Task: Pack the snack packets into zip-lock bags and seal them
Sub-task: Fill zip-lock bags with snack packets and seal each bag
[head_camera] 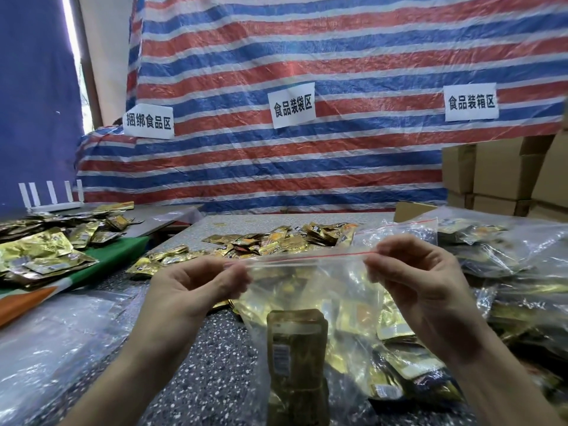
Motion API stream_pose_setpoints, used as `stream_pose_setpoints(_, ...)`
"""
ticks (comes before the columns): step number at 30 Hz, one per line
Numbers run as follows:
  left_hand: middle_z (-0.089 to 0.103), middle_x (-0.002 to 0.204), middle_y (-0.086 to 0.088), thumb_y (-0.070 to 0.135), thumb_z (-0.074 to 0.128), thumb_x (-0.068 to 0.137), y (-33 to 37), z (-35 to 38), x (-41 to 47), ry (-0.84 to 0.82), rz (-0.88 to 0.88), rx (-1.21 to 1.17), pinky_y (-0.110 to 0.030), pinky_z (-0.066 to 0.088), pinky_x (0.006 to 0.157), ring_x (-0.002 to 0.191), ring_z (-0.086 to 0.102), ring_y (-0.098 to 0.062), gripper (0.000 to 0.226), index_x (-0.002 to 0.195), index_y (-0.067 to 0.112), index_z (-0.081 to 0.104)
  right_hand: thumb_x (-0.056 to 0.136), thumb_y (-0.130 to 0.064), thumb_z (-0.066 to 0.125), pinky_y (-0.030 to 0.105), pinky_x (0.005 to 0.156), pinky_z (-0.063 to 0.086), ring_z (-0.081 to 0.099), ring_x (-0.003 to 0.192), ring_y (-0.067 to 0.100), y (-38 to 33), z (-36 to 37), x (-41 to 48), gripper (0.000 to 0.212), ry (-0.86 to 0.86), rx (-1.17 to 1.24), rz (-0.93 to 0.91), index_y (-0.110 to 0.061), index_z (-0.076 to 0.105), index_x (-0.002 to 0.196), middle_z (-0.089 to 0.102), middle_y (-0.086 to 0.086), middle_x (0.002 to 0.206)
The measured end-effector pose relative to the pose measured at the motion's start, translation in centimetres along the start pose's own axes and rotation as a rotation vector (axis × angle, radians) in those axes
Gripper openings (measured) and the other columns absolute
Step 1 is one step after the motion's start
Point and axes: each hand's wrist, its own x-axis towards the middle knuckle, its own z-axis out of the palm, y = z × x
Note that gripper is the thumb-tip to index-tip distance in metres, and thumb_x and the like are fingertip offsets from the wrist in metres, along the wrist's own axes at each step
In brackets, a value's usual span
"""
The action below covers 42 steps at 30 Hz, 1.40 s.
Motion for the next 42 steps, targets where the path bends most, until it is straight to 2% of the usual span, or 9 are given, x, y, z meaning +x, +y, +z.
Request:
stream_pose_setpoints(7,0.073,0.069,-0.012,0.024,0.083,0.049,-0.2,0.3,0.2,0.056,-0.056,-0.156,-0.019,0.056,0.058,0.06,0.068,-0.015,0.027,0.071,0.008,0.079,0.051,-0.017,0.094,0.021,0.063,0.055,0.062,0.063,0.017,0.0,-0.1,0.0,0.031,-0.054,-0.027,0.006,-0.012,0.075,0.075,0.067,0.009,0.073)
stream_pose_setpoints(12,0.072,0.067,-0.012,0.046,0.099,0.031,0.2,0.5,0.2,0.045,0.049,-0.144,-0.017,0.055,0.063,0.064,0.069,-0.015,0.057,0.068,0.008,0.078,0.053,-0.024,0.085,0.025,0.066,0.056,0.065,0.07,0.019,-0.5,-0.2,-0.3,0.03,-0.112,-0.148,-0.001,-0.017,0.078,0.081,0.071,0.009,0.078)
stream_pose_setpoints(15,0.072,0.069,-0.012,0.05,0.097,0.036,0.5,0.6,0.0,0.016,0.085,-0.093,-0.018,0.054,0.064,0.066,0.069,-0.016,0.055,0.069,0.01,0.078,0.057,-0.041,0.079,0.025,0.081,0.058,0.071,0.093,0.016,-2.3,0.5,-0.7,0.041,-0.175,-0.46,-0.025,-0.029,0.077,0.096,0.076,0.003,0.101)
stream_pose_setpoints(20,0.074,0.072,-0.01,0.036,0.093,0.06,1.3,1.3,-0.5,-0.043,0.142,0.024,-0.02,0.054,0.065,0.069,0.07,-0.016,0.027,0.072,0.017,0.078,0.06,-0.08,0.064,0.012,0.085,0.048,0.055,0.11,-0.014,-5.7,5.4,-0.3,0.069,-0.388,-1.272,-0.217,-0.046,0.062,0.12,0.063,-0.032,0.117)
stream_pose_setpoints(23,0.074,0.076,-0.008,0.026,0.082,0.071,1.8,1.8,-0.8,-0.104,0.179,0.084,-0.023,0.057,0.066,0.071,0.071,-0.016,0.011,0.078,0.02,0.077,0.074,-0.065,0.069,0.022,0.091,0.05,0.057,0.106,-0.008,-5.6,9.0,0.9,0.054,-0.545,-1.446,-0.146,-0.037,0.065,0.121,0.065,-0.023,0.117)
stream_pose_setpoints(28,0.071,0.077,-0.003,0.033,0.072,0.078,2.0,1.8,-1.5,-0.144,0.197,0.184,-0.021,0.054,0.066,0.074,0.067,-0.013,0.013,0.085,0.022,0.072,0.083,-0.03,0.08,0.034,0.073,0.059,0.068,0.076,0.005,-5.4,10.5,2.1,0.013,-0.605,-1.28,-0.037,-0.019,0.078,0.089,0.074,-0.006,0.081)
stream_pose_setpoints(34,0.073,0.085,-0.001,0.031,0.069,0.085,2.1,1.7,-1.7,-0.187,0.263,0.319,-0.036,0.056,0.074,0.083,0.068,-0.019,0.008,0.091,0.026,0.071,0.083,-0.026,0.081,0.036,0.07,0.059,0.069,0.073,0.009,-5.5,10.1,2.2,0.007,-0.606,-1.249,-0.019,-0.019,0.078,0.084,0.074,-0.003,0.076)
stream_pose_setpoints(39,0.07,0.078,0.004,0.026,0.069,0.086,2.3,1.8,-2.0,-0.125,0.373,0.371,-0.032,0.053,0.07,0.078,0.066,-0.015,0.001,0.085,0.025,0.07,0.087,-0.032,0.076,0.024,0.065,0.054,0.065,0.072,0.002,-5.4,10.5,1.7,0.008,-0.624,-1.339,-0.071,-0.025,0.078,0.083,0.07,-0.013,0.073)
stream_pose_setpoints(42,0.069,0.076,0.003,0.02,0.069,0.084,2.2,2.1,-2.3,-0.066,0.396,0.336,-0.033,0.053,0.068,0.075,0.065,-0.014,0.003,0.082,0.022,0.069,0.086,-0.03,0.078,0.027,0.066,0.055,0.065,0.072,0.005,-5.7,10.8,1.4,0.007,-0.625,-1.31,-0.086,-0.023,0.079,0.084,0.071,-0.009,0.074)
